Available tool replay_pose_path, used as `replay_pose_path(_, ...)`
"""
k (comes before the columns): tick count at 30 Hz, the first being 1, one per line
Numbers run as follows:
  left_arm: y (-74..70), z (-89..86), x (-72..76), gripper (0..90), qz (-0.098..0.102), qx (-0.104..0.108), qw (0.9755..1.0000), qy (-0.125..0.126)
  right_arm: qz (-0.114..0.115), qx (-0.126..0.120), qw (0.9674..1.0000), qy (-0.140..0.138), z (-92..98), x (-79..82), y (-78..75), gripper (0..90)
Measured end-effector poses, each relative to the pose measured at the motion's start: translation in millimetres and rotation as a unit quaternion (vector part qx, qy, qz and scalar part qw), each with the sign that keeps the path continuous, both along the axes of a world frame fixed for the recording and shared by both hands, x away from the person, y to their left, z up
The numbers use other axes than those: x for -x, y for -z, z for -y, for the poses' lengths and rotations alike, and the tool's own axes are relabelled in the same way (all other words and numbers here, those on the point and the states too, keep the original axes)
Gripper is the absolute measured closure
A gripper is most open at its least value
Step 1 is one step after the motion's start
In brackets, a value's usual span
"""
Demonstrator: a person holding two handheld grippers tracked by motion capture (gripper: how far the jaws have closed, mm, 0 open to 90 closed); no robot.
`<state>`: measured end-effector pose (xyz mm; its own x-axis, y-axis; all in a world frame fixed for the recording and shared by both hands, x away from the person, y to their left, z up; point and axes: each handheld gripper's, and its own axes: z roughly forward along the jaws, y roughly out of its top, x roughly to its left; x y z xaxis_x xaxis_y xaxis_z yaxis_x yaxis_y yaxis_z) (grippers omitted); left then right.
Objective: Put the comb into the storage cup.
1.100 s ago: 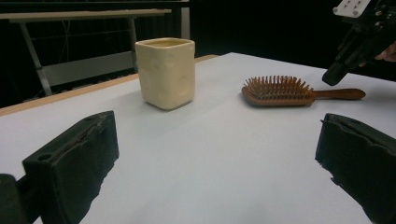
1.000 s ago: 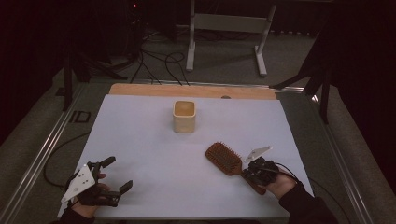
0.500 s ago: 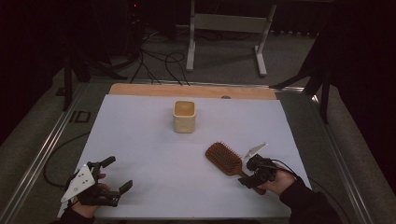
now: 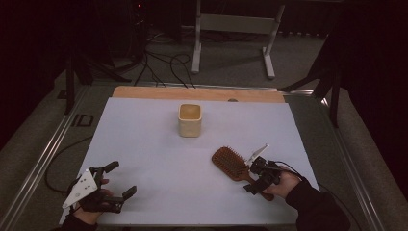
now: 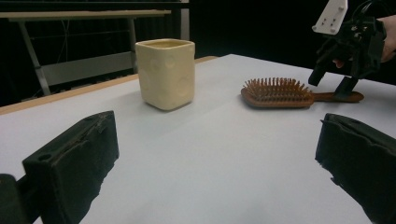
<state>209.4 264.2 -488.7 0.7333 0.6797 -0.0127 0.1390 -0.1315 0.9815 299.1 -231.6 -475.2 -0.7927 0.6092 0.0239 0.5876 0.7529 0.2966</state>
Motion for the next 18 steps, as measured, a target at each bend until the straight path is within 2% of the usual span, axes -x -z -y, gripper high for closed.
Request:
replay_pose_path(5, 0.1, 0.2, 0.0, 0.1, -0.001, 0.0, 1.0, 0.001, 0.005, 0.012, 0.9999, 0.007, -3.6, -3.9, 0.8, 27.9)
replay_pose_path(10, 0.2, -0.2, -0.3, 0.1, 0.0, 0.0, 1.0, 0.0, -0.008, 0.019, 0.9998, 0.006, -6.4, -7.6, 2.3, 34.5)
replay_pose_path(12, 0.3, 0.0, -0.2, 0.1, -0.001, 0.0, 1.0, 0.001, -0.01, 0.019, 0.9997, 0.01, -7.6, -8.8, 2.5, 41.5)
replay_pose_path(18, 0.1, -0.4, -0.1, 0.1, 0.0, 0.0, 1.0, 0.0, -0.021, 0.025, 0.9994, 0.015, -10.1, -12.6, 5.1, 49.2)
